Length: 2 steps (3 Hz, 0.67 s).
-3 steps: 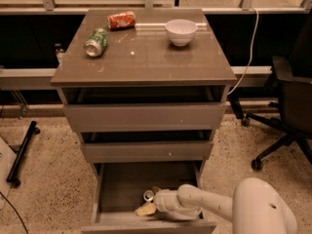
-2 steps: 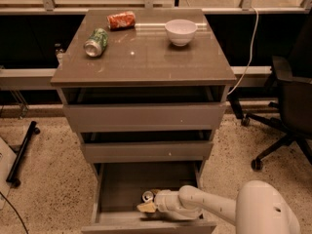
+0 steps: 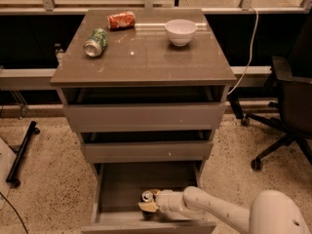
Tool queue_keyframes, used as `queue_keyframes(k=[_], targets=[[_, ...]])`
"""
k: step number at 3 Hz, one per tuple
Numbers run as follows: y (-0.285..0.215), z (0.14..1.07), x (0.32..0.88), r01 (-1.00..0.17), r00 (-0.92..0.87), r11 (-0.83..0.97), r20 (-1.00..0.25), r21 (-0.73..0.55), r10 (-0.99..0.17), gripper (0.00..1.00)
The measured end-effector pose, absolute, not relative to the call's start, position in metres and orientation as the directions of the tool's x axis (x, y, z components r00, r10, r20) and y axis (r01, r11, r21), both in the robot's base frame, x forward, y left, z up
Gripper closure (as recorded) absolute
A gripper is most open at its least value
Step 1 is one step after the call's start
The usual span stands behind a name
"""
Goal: Pick pepsi can from bottom drawer and place on counter
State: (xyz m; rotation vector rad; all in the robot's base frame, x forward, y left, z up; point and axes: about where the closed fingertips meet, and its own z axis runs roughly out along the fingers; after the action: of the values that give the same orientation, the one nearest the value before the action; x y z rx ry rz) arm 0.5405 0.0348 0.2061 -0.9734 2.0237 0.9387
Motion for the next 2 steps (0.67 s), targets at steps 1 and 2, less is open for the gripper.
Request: queue_keyframes(k=[1,2], targets=[[0.031,0.254,0.515,-0.897,-0.396,0.340,-0.857,0.283,-0.331,1.00],[0.010,0.313,0.493,-0.937,-0.303,0.279,-0.881,0.208,-0.363,1.00]])
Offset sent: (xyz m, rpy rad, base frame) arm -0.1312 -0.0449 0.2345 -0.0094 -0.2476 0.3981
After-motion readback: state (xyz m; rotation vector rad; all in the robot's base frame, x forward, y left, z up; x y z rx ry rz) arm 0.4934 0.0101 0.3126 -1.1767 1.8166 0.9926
